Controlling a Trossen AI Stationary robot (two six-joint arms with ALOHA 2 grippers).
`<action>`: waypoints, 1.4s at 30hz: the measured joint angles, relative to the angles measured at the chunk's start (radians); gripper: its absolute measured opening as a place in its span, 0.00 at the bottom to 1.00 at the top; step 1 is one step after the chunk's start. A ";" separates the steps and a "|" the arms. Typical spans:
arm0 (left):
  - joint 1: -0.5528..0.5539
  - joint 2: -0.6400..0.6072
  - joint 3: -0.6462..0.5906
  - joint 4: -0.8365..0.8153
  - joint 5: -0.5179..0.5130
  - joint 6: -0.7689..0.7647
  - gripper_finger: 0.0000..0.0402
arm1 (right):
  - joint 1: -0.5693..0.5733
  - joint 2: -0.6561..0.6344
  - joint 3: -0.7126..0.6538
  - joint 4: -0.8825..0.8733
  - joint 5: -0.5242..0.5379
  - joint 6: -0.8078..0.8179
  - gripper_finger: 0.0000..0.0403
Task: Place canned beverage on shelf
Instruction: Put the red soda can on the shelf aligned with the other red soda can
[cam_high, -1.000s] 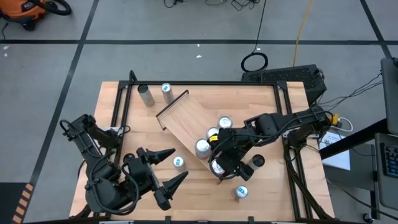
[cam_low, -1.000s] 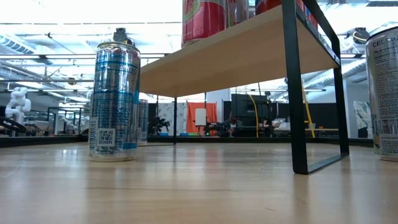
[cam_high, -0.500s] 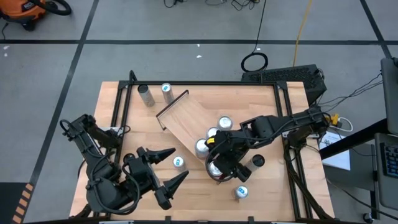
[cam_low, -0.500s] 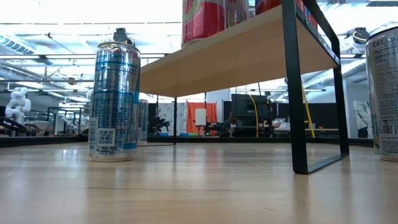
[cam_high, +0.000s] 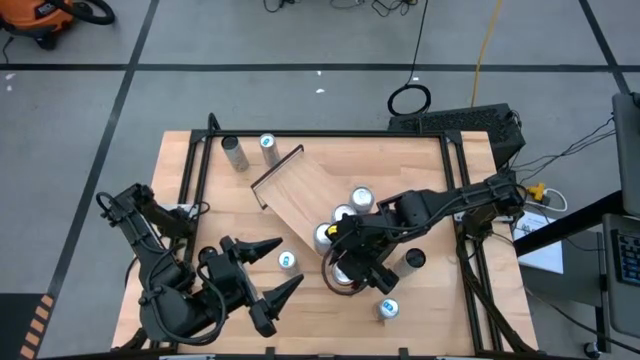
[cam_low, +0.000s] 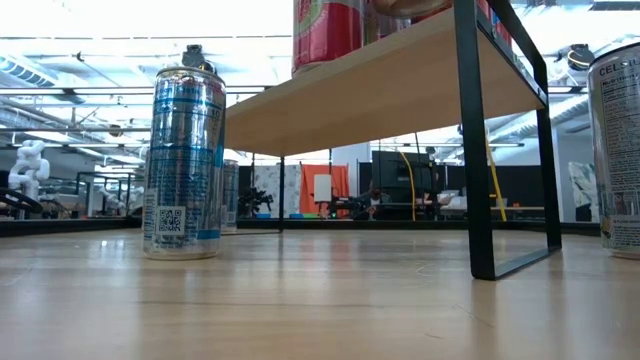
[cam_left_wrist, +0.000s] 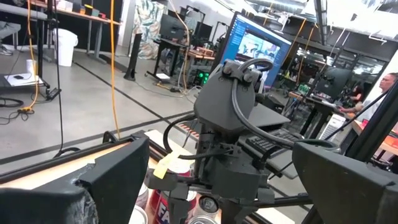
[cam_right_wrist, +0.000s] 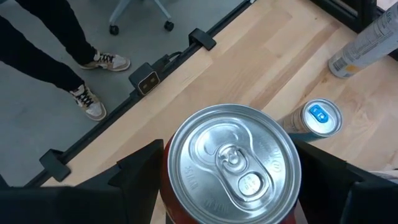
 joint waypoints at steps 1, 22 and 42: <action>0.000 0.000 0.000 -0.001 0.000 0.000 0.99 | 0.000 0.000 0.000 -0.001 0.000 0.000 0.69; 0.000 0.000 0.000 -0.008 0.001 0.000 0.99 | -0.008 0.000 0.000 -0.037 0.004 -0.007 0.69; 0.000 0.000 0.000 -0.010 0.001 0.000 0.99 | -0.009 0.000 0.000 -0.057 0.008 -0.023 0.69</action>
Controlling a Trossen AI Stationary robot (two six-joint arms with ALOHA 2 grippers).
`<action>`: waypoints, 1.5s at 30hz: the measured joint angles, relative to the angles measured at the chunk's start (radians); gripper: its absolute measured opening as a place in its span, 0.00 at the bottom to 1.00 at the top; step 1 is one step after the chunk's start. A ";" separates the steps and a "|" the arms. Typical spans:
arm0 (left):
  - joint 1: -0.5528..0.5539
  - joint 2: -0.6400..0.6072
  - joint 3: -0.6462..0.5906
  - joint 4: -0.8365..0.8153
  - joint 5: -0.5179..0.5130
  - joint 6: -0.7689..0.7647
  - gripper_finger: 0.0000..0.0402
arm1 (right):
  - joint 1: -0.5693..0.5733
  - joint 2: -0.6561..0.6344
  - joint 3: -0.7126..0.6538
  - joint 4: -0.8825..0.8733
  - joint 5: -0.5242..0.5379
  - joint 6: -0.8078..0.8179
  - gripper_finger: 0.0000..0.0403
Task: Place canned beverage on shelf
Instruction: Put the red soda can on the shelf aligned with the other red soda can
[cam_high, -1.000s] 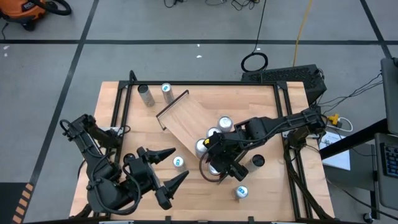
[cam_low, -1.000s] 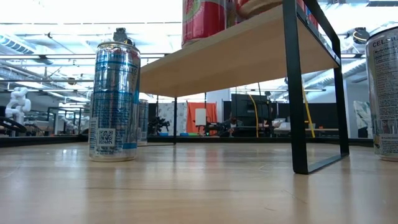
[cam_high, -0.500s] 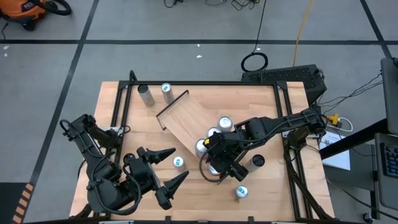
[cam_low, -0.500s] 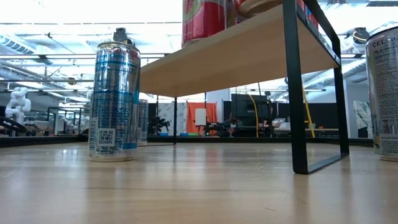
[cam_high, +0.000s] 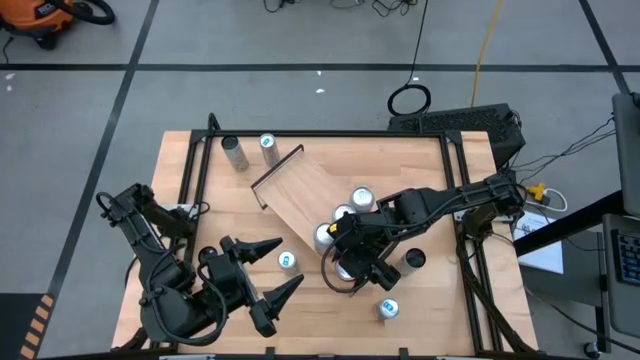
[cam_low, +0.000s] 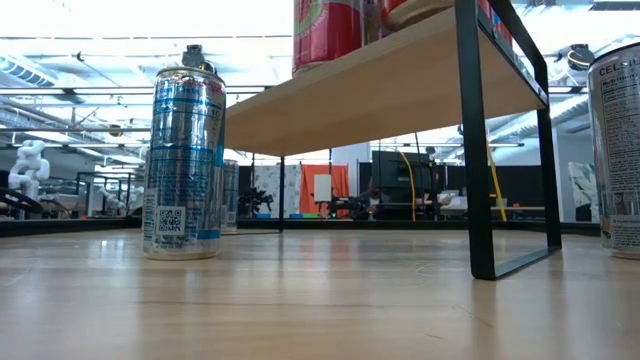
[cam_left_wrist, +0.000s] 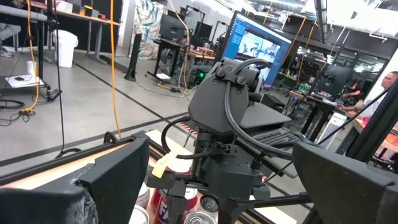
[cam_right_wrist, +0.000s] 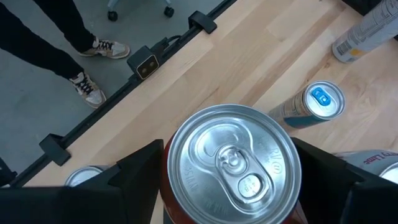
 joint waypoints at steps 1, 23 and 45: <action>0.000 0.000 0.000 0.000 0.000 0.000 0.99 | -0.001 0.000 0.000 0.000 0.000 0.000 0.69; 0.000 0.000 0.000 -0.008 0.000 0.024 0.99 | -0.007 -0.003 0.001 -0.001 0.021 0.000 0.82; 0.000 0.000 0.000 -0.013 0.000 0.027 0.99 | 0.099 -0.013 0.001 0.169 0.110 0.243 0.66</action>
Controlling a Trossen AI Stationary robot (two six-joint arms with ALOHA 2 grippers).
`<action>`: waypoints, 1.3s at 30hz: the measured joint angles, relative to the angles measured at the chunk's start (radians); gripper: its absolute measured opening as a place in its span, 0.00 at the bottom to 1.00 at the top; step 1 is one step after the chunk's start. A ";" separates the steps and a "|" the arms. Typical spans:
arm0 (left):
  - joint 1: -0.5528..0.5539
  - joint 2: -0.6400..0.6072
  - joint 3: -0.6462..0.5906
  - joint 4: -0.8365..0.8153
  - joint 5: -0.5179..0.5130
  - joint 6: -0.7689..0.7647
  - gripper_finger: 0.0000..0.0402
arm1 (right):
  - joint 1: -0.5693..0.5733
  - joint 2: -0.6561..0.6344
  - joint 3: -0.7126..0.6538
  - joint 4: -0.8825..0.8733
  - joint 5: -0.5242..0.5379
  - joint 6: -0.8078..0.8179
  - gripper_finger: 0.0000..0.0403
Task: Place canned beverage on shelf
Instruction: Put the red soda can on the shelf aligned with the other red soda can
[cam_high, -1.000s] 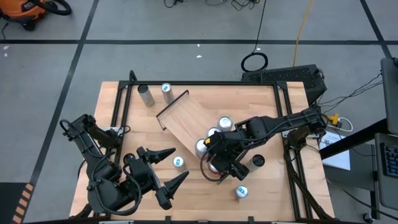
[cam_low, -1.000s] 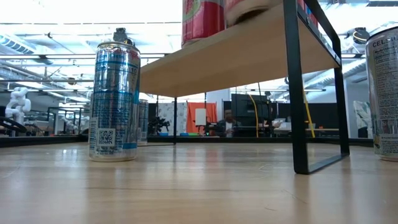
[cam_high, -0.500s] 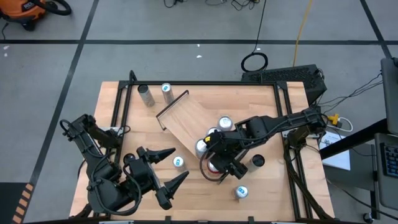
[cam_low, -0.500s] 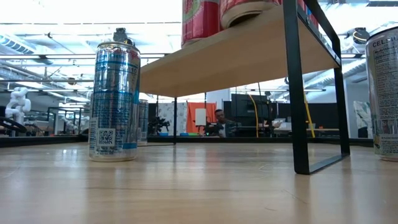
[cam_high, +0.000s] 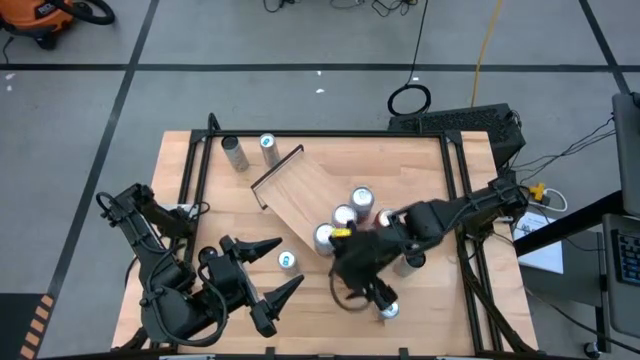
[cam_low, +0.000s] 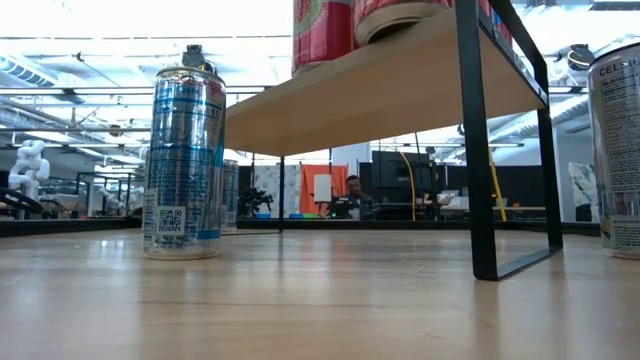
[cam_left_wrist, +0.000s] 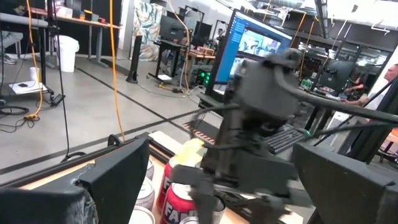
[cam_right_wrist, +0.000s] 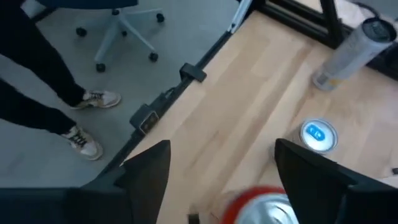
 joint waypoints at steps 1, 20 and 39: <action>0.000 0.000 0.000 -0.003 0.000 0.000 0.99 | 0.016 0.001 0.000 0.008 0.028 0.009 0.64; 0.034 0.000 0.000 -0.046 -0.022 -0.018 0.99 | 0.018 0.020 0.000 -0.023 0.078 0.012 0.30; 0.037 0.146 -0.001 -0.590 0.323 -0.713 0.75 | 0.001 -0.027 0.030 -0.072 0.074 0.061 0.19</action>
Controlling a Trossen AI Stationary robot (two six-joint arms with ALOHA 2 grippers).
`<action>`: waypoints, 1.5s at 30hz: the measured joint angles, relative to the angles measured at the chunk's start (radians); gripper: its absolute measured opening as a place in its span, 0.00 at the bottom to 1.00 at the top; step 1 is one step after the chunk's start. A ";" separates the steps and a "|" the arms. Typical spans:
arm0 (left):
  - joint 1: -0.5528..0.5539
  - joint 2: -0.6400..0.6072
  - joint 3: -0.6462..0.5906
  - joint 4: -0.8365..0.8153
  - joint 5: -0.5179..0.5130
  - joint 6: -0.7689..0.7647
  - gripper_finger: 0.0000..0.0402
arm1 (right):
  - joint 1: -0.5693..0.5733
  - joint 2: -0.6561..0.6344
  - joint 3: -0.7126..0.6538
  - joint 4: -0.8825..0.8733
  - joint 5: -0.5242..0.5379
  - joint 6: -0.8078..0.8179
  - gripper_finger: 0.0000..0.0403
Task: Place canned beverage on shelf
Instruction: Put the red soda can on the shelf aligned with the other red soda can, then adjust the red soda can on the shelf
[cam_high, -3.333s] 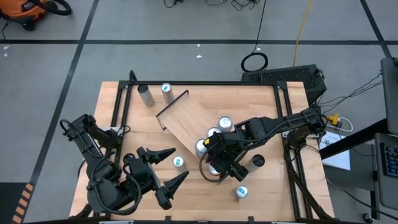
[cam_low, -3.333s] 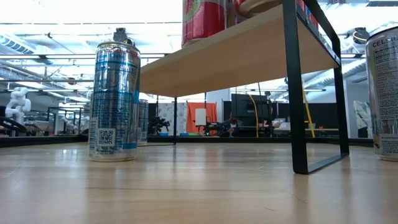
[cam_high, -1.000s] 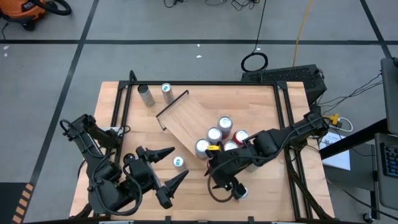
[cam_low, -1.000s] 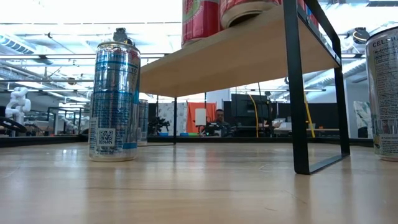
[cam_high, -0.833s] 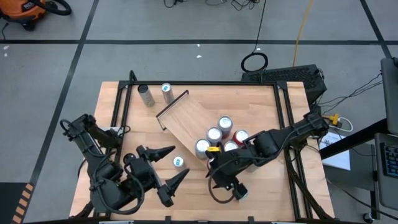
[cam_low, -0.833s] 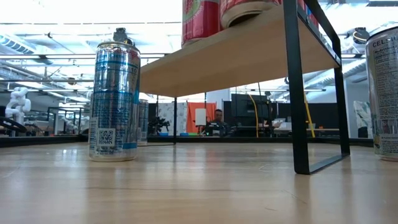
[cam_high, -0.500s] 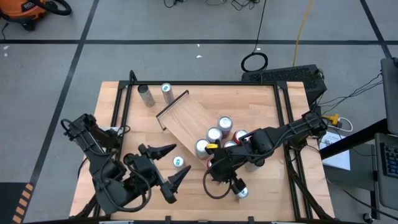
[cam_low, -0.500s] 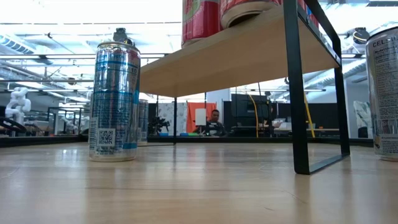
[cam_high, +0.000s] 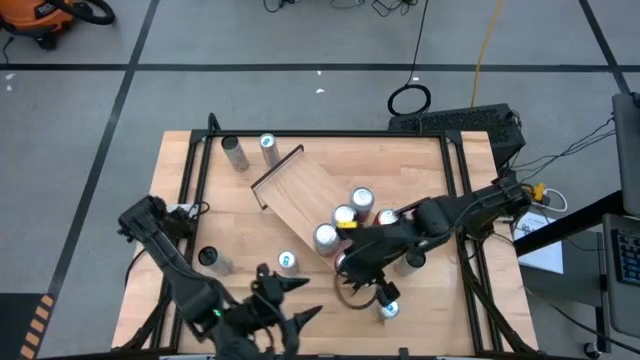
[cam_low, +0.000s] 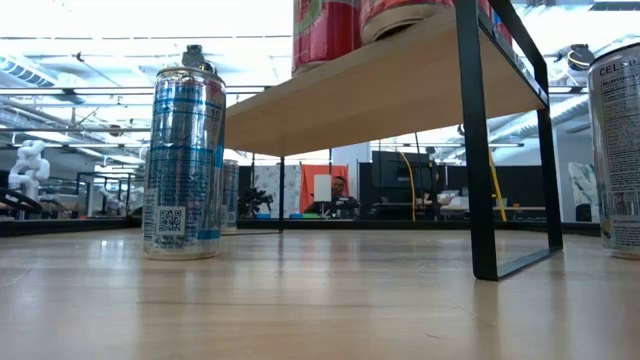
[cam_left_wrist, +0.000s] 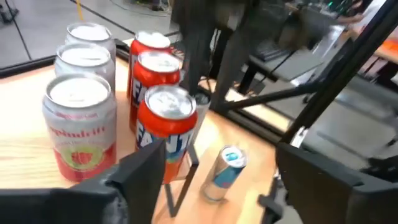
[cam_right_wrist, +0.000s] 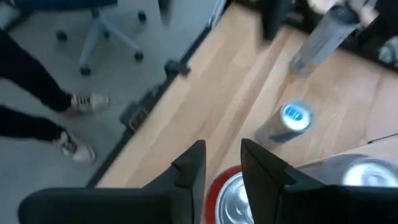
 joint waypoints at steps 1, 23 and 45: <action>0.006 0.017 0.000 0.001 0.000 0.007 0.72 | 0.000 -0.011 0.011 0.000 0.001 0.011 0.19; 0.151 0.226 0.000 0.030 0.049 -0.082 0.21 | -0.002 -0.356 0.086 -0.163 0.311 0.235 0.19; 0.155 0.214 0.012 0.025 0.258 -0.082 0.18 | -0.004 -0.506 -0.306 -0.535 0.380 0.664 0.19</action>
